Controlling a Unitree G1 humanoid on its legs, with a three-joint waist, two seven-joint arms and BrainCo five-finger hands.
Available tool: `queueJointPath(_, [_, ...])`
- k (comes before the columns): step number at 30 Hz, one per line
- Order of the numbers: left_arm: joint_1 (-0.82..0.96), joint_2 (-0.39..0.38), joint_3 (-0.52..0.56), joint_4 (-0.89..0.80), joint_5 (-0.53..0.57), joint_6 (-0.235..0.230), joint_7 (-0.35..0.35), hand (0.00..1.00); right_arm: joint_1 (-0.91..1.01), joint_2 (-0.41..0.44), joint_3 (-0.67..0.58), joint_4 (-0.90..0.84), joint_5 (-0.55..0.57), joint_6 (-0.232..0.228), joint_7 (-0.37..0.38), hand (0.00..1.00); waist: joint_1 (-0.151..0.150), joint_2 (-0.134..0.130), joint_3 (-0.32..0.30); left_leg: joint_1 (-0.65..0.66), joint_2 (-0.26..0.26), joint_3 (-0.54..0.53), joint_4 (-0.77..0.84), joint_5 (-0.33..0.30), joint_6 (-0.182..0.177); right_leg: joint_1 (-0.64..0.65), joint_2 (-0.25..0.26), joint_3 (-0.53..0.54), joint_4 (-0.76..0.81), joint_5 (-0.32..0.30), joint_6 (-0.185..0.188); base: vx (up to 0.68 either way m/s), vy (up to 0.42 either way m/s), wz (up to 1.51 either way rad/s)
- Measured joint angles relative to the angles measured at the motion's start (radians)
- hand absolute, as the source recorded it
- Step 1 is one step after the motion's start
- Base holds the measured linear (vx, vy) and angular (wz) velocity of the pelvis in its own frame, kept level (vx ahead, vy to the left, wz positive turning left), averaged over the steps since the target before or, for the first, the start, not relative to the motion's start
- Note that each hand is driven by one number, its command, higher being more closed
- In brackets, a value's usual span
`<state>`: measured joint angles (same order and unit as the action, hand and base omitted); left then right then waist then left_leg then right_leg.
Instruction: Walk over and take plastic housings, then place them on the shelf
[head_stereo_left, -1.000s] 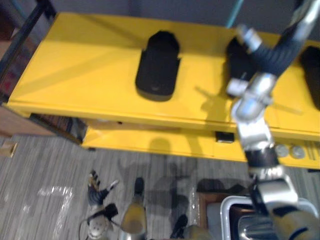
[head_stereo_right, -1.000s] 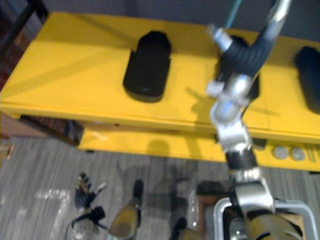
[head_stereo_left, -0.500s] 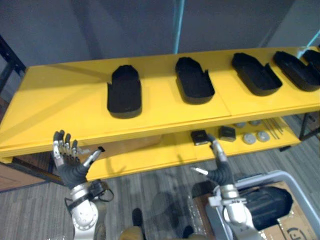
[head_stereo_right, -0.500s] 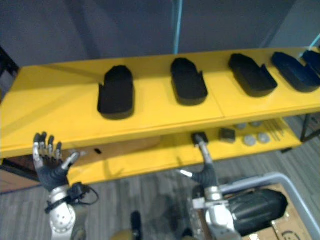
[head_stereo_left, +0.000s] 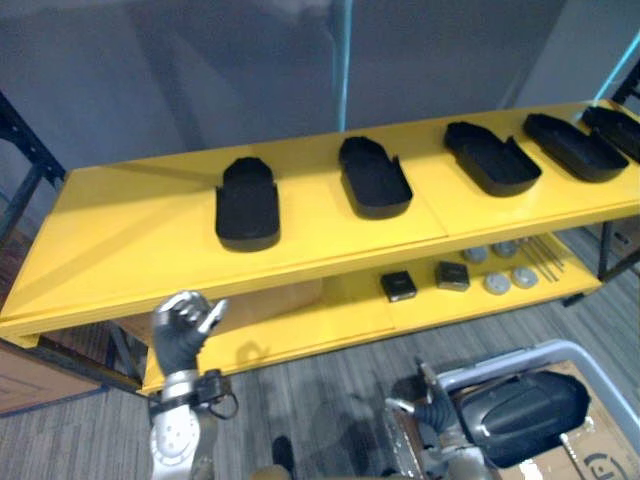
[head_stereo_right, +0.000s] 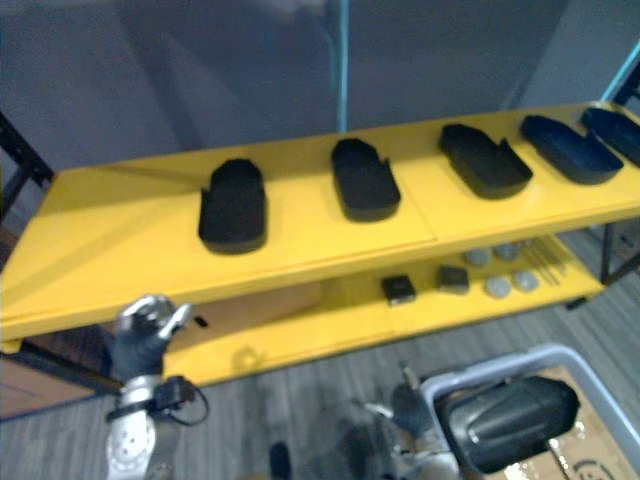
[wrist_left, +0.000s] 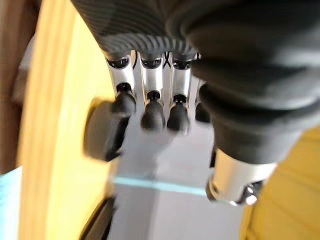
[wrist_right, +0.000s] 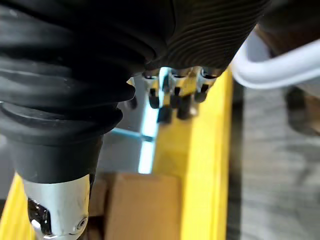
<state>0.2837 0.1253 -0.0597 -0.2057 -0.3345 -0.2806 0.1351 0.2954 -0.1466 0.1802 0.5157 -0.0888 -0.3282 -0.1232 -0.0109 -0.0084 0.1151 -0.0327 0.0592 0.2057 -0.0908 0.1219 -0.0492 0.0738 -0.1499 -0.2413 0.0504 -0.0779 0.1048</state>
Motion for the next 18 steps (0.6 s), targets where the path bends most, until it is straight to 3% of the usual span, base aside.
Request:
queueJointPath(2, [-0.034,0.021,-0.002,0.040,-0.011,0.047,0.001,1.00,-0.005,0.016,0.000,0.044,0.006,0.011,0.015,0.00,-0.004,-0.011,-0.006,0.000,-0.001,0.005,0.000,-0.001,0.000,-0.001,0.000,0.004,-0.001,-0.001,0.000,0.02,-0.001,-0.02])
queueJointPath(8, [-0.123,0.059,0.003,0.096,-0.009,0.110,0.025,1.00,0.001,0.043,-0.001,0.091,0.007,0.030,0.022,0.00,-0.008,-0.030,-0.013,0.011,-0.006,0.032,0.000,-0.009,-0.002,-0.001,-0.004,0.032,-0.006,0.003,-0.006,0.07,0.003,-0.12])
queueJointPath(18, [-0.372,0.156,0.083,0.232,0.028,0.152,0.141,1.00,-0.036,0.047,0.000,0.125,0.030,0.044,0.035,0.00,-0.034,-0.048,0.031,0.015,0.015,0.076,0.000,-0.020,-0.012,-0.020,0.015,0.072,-0.007,0.006,-0.021,0.03,-0.013,-0.11])
